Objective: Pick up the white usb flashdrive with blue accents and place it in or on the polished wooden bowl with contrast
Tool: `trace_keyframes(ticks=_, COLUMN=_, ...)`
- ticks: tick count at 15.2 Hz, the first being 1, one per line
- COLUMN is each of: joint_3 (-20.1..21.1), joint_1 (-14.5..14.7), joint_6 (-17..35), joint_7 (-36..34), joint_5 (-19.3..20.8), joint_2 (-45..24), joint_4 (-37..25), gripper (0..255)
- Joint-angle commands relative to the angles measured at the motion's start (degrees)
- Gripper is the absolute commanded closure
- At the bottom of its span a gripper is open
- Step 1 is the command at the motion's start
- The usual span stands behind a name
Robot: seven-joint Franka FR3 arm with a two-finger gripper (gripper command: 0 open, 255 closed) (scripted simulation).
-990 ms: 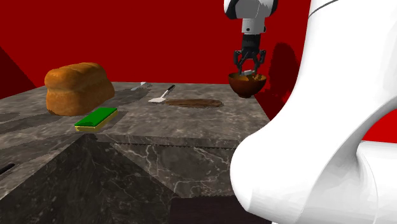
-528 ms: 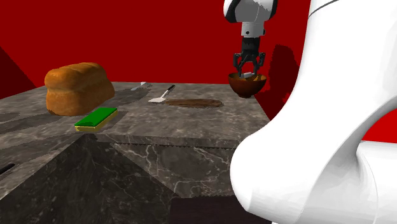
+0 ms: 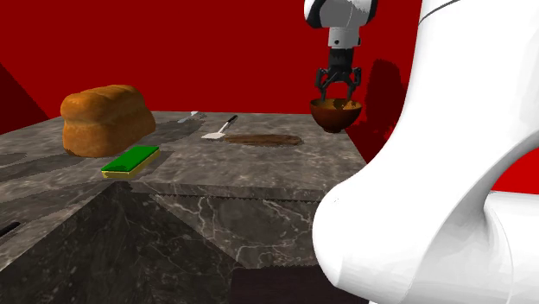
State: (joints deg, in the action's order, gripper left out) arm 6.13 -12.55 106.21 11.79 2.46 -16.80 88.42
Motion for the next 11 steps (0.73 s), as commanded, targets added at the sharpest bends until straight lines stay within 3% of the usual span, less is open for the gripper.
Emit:
trace_keyframes(ticks=1, joint_3=0.08, joint_1=0.15, joint_6=-2.86, joint_7=-0.12, joint_5=-0.02, joint_2=0.2, joint_4=-2.64, gripper=0)
trace_keyframes(ticks=3, joint_3=0.12, joint_1=0.23, joint_6=-6.32, joint_7=-0.09, joint_5=-0.03, joint_2=0.16, joint_4=-6.14, gripper=0)
trace_keyframes(ticks=11, joint_3=0.12, joint_1=0.23, joint_6=-6.32, joint_7=-0.09, joint_5=-0.03, joint_2=0.16, joint_4=-6.14, gripper=0)
